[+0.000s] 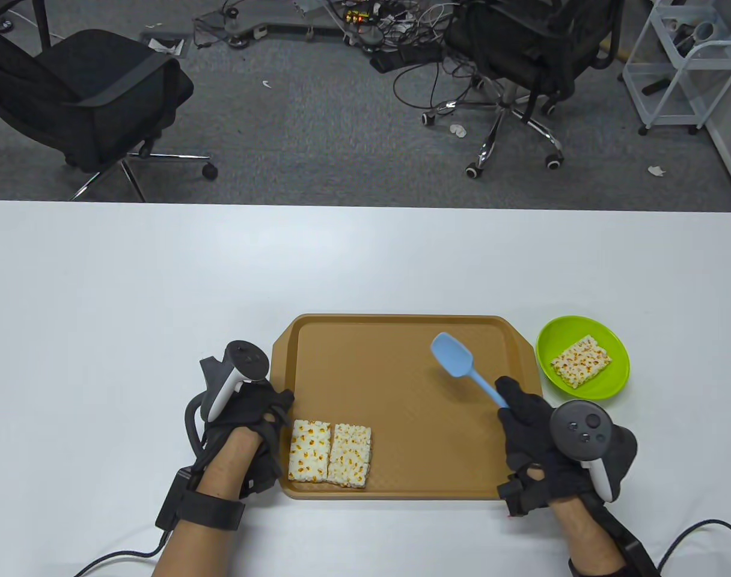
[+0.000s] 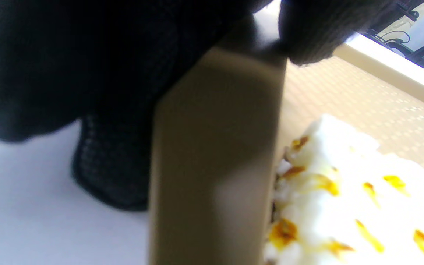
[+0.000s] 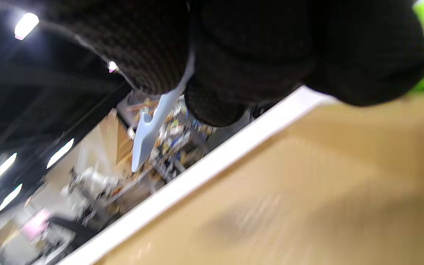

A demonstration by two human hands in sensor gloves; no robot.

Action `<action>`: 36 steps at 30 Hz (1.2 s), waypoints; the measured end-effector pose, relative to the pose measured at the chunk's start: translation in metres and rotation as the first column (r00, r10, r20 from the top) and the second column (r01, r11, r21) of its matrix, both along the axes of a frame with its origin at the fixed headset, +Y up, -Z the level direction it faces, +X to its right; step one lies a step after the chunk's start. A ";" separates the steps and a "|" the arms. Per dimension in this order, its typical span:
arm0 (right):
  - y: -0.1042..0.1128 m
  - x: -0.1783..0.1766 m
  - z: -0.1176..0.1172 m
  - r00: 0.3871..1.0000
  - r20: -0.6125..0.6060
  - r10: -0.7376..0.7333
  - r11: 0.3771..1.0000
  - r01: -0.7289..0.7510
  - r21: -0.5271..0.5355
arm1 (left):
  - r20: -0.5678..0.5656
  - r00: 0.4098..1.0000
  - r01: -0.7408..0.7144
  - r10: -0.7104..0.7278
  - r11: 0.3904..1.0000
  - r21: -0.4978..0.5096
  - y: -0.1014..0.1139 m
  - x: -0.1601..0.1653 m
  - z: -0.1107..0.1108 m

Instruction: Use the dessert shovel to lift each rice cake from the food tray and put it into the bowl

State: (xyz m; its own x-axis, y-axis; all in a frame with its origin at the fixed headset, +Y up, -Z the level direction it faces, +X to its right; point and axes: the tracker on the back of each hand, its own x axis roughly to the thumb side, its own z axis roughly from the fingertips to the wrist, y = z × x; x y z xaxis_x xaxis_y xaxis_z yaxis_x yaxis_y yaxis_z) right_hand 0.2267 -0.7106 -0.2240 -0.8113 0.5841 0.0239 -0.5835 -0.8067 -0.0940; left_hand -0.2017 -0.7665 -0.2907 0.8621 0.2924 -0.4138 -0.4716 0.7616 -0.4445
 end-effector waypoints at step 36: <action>-0.050 -0.056 -0.002 0.852 -0.518 -0.077 0.949 -0.097 -0.300 | 0.004 1.000 -0.003 0.003 1.000 0.000 0.000 0.000 0.000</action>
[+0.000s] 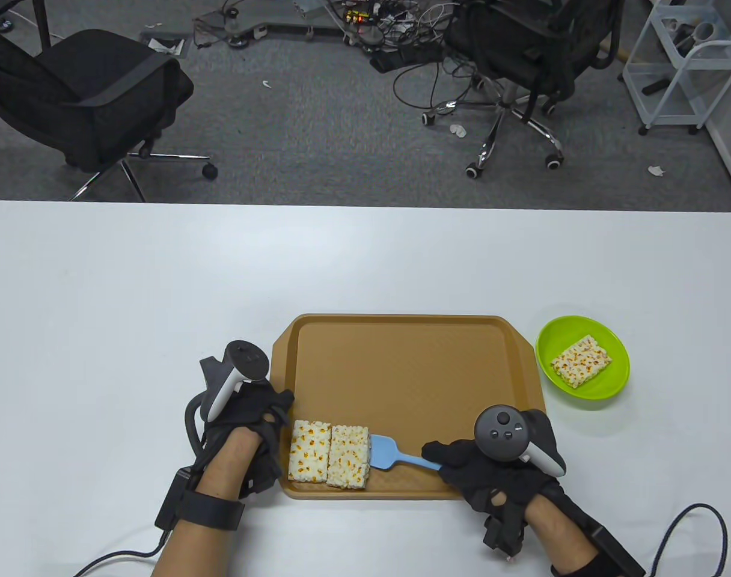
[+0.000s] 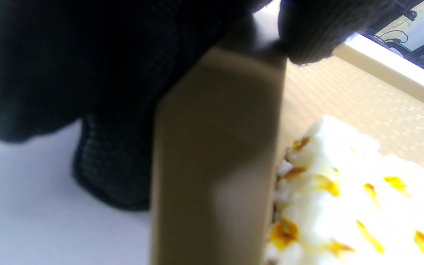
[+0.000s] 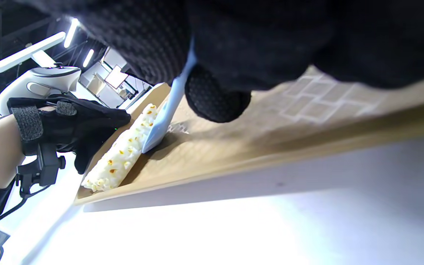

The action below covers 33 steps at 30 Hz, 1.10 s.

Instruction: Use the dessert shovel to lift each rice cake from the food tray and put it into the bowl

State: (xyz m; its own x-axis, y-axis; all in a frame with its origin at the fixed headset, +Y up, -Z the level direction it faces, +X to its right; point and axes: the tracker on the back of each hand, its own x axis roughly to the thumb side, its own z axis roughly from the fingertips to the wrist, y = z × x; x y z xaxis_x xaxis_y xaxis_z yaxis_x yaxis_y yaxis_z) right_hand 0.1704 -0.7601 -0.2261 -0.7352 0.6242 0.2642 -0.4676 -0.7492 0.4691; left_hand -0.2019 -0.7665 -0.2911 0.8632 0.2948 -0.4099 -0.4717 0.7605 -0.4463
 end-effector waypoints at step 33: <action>0.011 0.034 -0.018 0.953 0.190 -0.235 0.967 0.249 -0.051 | -0.003 1.000 -0.024 0.024 1.000 -0.003 -0.002 -0.002 -0.001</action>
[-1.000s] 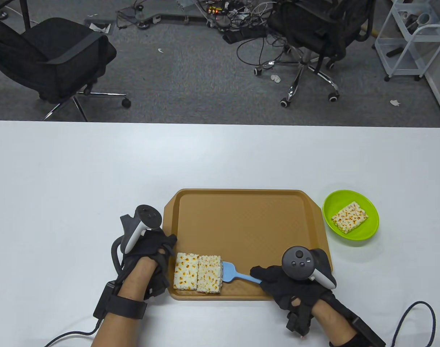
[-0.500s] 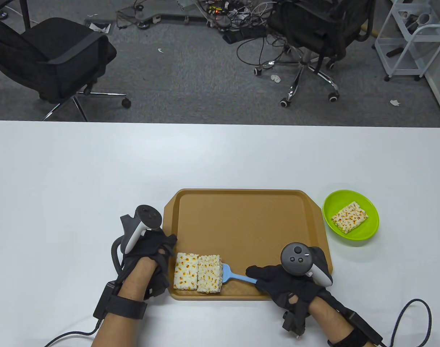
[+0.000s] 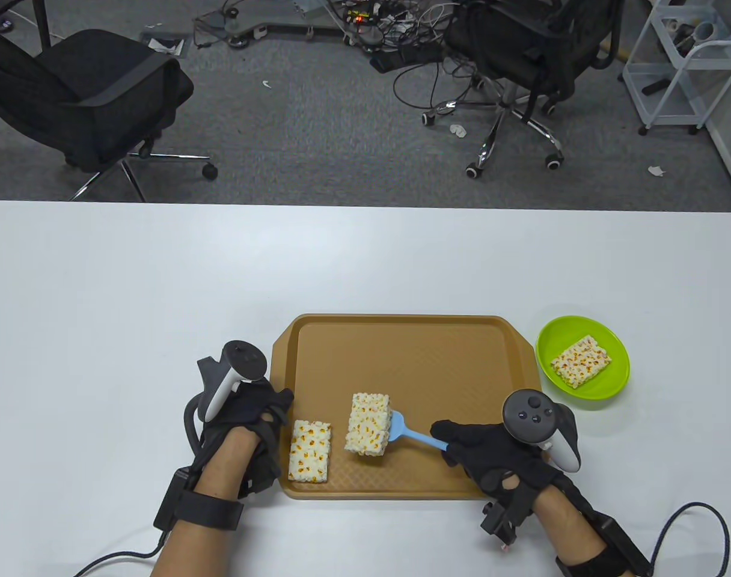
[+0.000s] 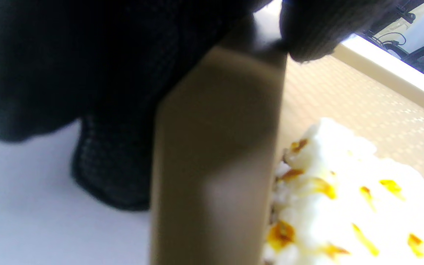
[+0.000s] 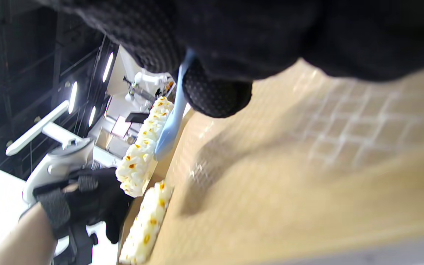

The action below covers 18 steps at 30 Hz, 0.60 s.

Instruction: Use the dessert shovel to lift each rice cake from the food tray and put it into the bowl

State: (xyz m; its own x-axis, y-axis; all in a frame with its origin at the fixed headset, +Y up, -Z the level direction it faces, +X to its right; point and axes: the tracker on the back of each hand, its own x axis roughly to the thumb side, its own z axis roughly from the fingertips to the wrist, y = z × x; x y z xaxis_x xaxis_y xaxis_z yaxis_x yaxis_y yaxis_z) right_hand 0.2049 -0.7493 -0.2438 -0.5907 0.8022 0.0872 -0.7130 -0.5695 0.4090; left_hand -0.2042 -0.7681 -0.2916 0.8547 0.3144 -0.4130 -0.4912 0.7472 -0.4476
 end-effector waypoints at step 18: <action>0.038 0.114 -0.010 0.873 0.450 -0.189 0.982 0.159 0.104 | -0.006 1.000 -0.018 0.018 1.000 0.000 -0.001 -0.001 0.001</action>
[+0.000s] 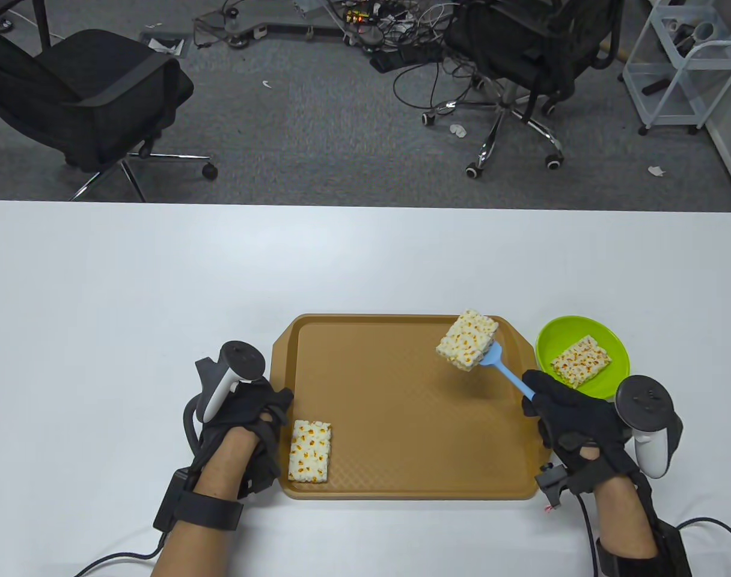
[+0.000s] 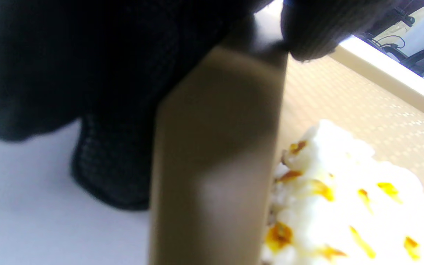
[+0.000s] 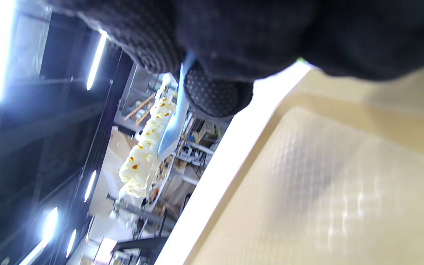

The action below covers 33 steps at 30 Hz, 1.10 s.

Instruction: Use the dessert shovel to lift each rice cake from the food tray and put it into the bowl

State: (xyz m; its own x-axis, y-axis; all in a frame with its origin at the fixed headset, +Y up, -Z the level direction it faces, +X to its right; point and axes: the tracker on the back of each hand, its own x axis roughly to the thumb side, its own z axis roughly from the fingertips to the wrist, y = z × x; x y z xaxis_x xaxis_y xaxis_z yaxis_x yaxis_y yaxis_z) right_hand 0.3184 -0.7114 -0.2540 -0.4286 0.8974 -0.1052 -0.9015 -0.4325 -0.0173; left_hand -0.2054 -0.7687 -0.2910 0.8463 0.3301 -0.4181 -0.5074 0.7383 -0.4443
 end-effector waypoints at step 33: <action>-0.008 0.082 0.004 0.821 0.397 0.410 0.905 -0.313 -0.288 | 0.000 1.000 -0.005 0.005 1.000 -0.001 0.000 -0.001 0.000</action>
